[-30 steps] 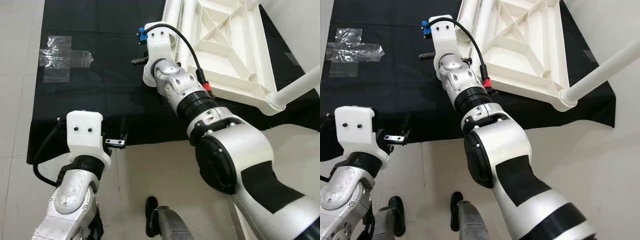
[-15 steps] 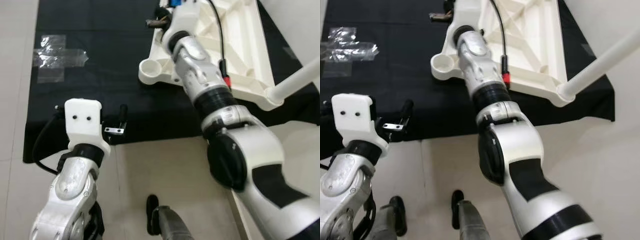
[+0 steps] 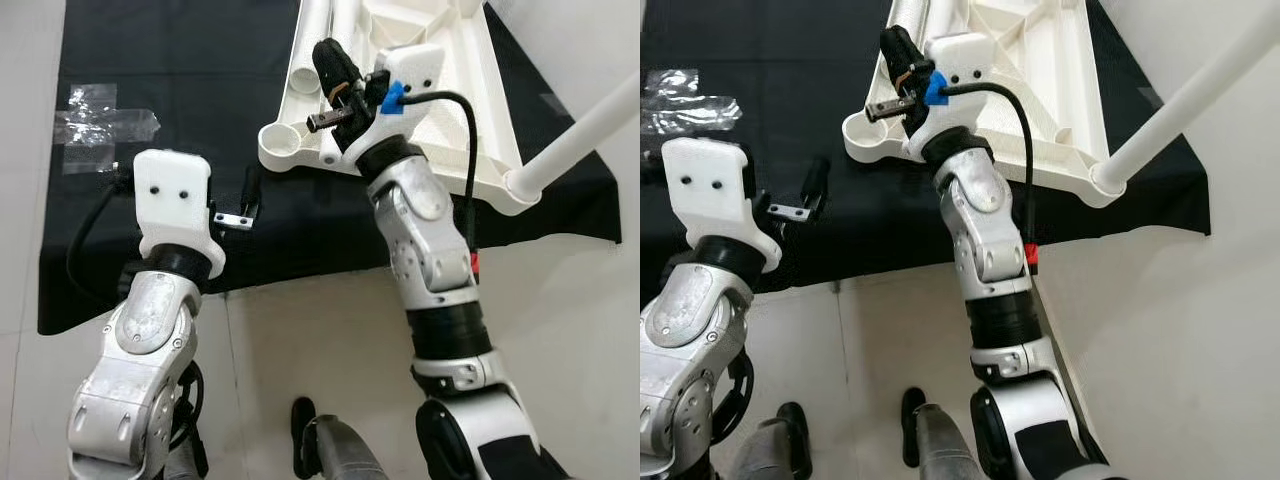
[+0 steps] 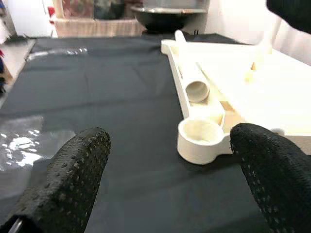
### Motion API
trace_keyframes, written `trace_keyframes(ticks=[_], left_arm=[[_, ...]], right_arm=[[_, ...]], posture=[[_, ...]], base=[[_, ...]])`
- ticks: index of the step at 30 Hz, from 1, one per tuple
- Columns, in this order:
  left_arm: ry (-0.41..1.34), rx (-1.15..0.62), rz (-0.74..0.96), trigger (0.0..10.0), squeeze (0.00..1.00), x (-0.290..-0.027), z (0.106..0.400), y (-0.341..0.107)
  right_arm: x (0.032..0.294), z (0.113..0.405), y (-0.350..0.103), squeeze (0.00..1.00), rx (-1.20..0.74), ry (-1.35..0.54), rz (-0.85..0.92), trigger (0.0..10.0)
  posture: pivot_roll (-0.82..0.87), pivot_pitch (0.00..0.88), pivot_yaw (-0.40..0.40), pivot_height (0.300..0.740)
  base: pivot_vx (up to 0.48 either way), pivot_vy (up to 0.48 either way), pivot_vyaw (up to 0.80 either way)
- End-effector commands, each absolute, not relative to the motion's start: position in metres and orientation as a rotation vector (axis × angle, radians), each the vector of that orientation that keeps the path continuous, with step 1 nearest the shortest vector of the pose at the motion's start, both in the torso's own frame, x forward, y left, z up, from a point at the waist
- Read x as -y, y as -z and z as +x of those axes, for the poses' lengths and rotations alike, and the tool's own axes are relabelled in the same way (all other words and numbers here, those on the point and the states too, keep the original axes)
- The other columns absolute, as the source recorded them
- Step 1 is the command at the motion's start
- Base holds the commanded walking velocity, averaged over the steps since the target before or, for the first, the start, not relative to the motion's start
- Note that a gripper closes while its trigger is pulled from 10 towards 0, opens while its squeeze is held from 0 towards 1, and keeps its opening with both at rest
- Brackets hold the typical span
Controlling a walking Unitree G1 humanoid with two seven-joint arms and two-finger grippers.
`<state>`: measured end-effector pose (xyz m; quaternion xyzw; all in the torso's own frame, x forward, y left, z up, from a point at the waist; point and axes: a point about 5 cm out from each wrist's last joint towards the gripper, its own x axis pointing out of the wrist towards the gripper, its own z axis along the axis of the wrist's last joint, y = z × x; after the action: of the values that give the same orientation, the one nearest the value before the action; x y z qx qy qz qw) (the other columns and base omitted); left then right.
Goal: Building children table
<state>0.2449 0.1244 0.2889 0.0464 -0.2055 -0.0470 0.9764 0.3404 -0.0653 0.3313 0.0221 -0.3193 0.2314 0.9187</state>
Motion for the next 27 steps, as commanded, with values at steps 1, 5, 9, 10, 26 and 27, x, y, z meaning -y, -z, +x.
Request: trace_keyframes(ticks=[1, 5, 9, 10, 26, 27], left_arm=[[0.094, 0.427, 0.12, 10.0, 0.0, -0.126, 0.245, -0.289], [0.083, 0.448, 0.139, 10.0, 0.0, -0.129, 0.247, -0.292], [0.083, 0.461, 0.156, 10.0, 0.0, -0.131, 0.248, -0.294], [0.084, 0.462, 0.156, 10.0, 0.0, -0.131, 0.248, -0.294], [0.056, 0.466, 0.128, 10.0, 0.0, -0.134, 0.251, -0.296], [0.056, 0.466, 0.128, 10.0, 0.0, -0.134, 0.251, -0.296]], right_arm=[[0.069, 0.338, -0.33, 0.0, 0.671, -0.456, 0.023, 10.0], [0.072, 0.333, -0.329, 0.0, 0.654, -0.438, 0.011, 10.0], [0.075, 0.333, -0.331, 0.0, 0.63, -0.424, 0.021, 10.0], [0.076, 0.333, -0.332, 0.0, 0.629, -0.417, 0.012, 10.0], [0.087, 0.337, -0.334, 1.0, 0.612, -0.366, 0.045, 10.0], [0.087, 0.337, -0.334, 1.0, 0.612, -0.366, 0.045, 10.0]], posture=[[0.04, 0.223, -0.157, 0.74], [0.05, 0.215, -0.155, 0.74], [0.04, 0.209, -0.149, 0.74], [0.04, 0.209, -0.149, 0.74], [0.05, 0.213, -0.146, 0.74], [0.05, 0.213, -0.146, 0.74]], base=[[0.319, 0.0, 0.8], [0.336, 0.0, 0.8], [0.48, 0.0, 0.0], [0.48, 0.0, 0.0], [0.347, 0.0, 0.0], [0.0, 0.0, 0.0]])
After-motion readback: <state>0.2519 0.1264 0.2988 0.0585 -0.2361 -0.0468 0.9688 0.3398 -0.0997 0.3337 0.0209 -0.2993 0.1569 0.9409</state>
